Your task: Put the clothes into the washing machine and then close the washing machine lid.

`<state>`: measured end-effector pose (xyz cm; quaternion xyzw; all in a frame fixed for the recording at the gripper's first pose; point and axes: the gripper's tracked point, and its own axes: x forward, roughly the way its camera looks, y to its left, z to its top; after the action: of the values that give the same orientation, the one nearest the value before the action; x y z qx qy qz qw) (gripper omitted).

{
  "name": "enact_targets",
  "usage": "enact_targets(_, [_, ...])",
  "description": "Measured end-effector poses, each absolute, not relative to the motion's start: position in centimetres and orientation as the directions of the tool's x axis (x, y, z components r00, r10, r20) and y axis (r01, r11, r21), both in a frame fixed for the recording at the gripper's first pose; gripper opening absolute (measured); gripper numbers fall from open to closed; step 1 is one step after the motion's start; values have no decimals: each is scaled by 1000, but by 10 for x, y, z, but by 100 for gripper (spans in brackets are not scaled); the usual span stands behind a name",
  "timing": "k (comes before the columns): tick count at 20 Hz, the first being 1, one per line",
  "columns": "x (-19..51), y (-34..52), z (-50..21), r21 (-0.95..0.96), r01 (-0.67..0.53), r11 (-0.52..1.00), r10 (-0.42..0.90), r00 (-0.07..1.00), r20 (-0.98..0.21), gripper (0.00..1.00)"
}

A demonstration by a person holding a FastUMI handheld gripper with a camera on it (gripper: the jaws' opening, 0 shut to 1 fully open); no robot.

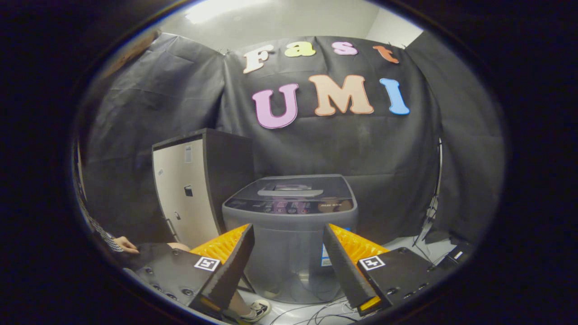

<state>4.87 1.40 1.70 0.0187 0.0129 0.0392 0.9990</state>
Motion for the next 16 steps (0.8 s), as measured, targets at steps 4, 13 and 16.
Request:
enact_targets(4, [47, 12, 18, 12, -52, 999, 52, 999, 0, 96])
enact_targets(13, [45, 11, 17, 9, -43, 999, 43, 999, -1, 96])
enact_targets(16, [45, 13, 17, 8, -39, 999, 39, 999, 1, 96])
